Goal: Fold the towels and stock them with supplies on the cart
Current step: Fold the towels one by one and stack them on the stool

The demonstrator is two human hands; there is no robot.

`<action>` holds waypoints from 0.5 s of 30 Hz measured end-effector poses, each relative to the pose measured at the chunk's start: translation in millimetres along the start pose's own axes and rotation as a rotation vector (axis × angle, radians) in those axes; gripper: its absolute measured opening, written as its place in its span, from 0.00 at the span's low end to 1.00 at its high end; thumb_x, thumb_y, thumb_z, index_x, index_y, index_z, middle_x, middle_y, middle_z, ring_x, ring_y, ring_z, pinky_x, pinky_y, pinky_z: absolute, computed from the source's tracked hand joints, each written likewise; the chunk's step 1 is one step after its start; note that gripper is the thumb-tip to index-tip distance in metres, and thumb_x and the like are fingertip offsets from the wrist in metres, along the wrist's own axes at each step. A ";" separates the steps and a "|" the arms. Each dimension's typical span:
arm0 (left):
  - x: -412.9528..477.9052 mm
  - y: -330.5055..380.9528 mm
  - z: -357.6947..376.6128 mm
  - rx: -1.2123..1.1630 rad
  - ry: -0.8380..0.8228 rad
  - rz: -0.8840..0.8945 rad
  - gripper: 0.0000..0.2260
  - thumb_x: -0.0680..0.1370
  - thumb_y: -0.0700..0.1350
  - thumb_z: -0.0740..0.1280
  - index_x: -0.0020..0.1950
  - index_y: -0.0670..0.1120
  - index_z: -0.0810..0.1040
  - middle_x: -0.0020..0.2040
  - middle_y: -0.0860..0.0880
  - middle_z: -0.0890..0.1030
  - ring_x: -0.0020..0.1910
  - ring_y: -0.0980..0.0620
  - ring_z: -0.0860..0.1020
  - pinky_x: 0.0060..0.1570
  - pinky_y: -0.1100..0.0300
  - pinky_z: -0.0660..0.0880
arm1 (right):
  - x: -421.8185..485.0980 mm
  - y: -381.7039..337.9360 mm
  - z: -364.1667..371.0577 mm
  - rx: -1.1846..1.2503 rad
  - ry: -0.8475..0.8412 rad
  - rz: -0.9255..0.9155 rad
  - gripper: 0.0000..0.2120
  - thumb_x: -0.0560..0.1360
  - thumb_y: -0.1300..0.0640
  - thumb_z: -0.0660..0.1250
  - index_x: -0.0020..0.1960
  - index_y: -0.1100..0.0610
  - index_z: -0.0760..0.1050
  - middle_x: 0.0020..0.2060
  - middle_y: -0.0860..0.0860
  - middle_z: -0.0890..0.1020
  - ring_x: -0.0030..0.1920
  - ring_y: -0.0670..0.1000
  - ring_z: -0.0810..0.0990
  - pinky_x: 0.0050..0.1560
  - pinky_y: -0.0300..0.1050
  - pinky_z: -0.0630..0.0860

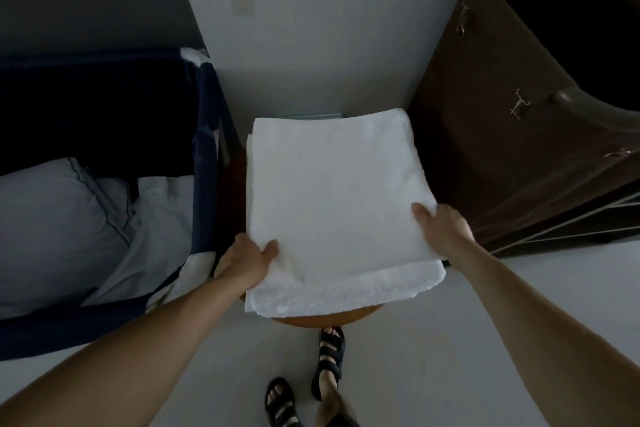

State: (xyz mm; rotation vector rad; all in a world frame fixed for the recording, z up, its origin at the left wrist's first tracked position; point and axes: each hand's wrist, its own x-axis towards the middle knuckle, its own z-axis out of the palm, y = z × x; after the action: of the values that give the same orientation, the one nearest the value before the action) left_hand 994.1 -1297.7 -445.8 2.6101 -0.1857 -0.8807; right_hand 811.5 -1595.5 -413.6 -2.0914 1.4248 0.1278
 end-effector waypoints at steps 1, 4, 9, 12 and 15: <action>-1.1 0.0 -1.6 -0.029 0.034 0.044 0.27 0.78 0.64 0.62 0.64 0.42 0.67 0.58 0.44 0.78 0.46 0.46 0.76 0.43 0.54 0.74 | 1.8 -5.1 -6.4 0.012 0.047 -0.029 0.32 0.79 0.36 0.58 0.64 0.64 0.72 0.59 0.62 0.79 0.59 0.65 0.77 0.51 0.51 0.69; -2.9 -9.6 0.8 -0.098 0.086 0.081 0.24 0.78 0.64 0.62 0.58 0.44 0.65 0.53 0.46 0.76 0.46 0.46 0.77 0.46 0.51 0.77 | 4.0 -1.3 -11.9 0.022 0.116 -0.059 0.31 0.80 0.36 0.53 0.64 0.62 0.71 0.59 0.62 0.78 0.59 0.65 0.76 0.50 0.51 0.67; -10.2 -19.8 22.6 -0.103 0.080 0.022 0.30 0.78 0.62 0.64 0.66 0.40 0.63 0.62 0.40 0.76 0.53 0.40 0.77 0.45 0.53 0.70 | -21.9 35.1 40.0 -0.123 0.025 0.132 0.29 0.82 0.38 0.50 0.66 0.62 0.67 0.64 0.63 0.76 0.63 0.65 0.75 0.59 0.55 0.70; -13.8 -9.0 23.3 0.189 0.289 0.240 0.38 0.77 0.65 0.62 0.78 0.45 0.52 0.74 0.42 0.62 0.72 0.40 0.64 0.66 0.45 0.66 | -20.9 25.9 43.4 -0.308 0.224 -0.076 0.31 0.80 0.39 0.53 0.76 0.56 0.54 0.74 0.58 0.63 0.73 0.62 0.62 0.69 0.60 0.63; -4.9 12.6 21.6 0.478 0.342 0.609 0.37 0.79 0.66 0.48 0.80 0.49 0.37 0.81 0.47 0.38 0.79 0.45 0.37 0.76 0.47 0.42 | -14.2 6.5 42.6 -0.481 0.262 -0.483 0.34 0.79 0.33 0.44 0.80 0.46 0.40 0.80 0.49 0.45 0.80 0.55 0.43 0.76 0.61 0.48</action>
State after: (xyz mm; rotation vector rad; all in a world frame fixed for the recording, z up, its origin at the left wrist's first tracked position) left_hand 977.1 -1314.8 -453.9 2.7923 -1.1373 -0.1828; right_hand 810.3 -1563.3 -445.5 -2.8821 1.0503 -0.0014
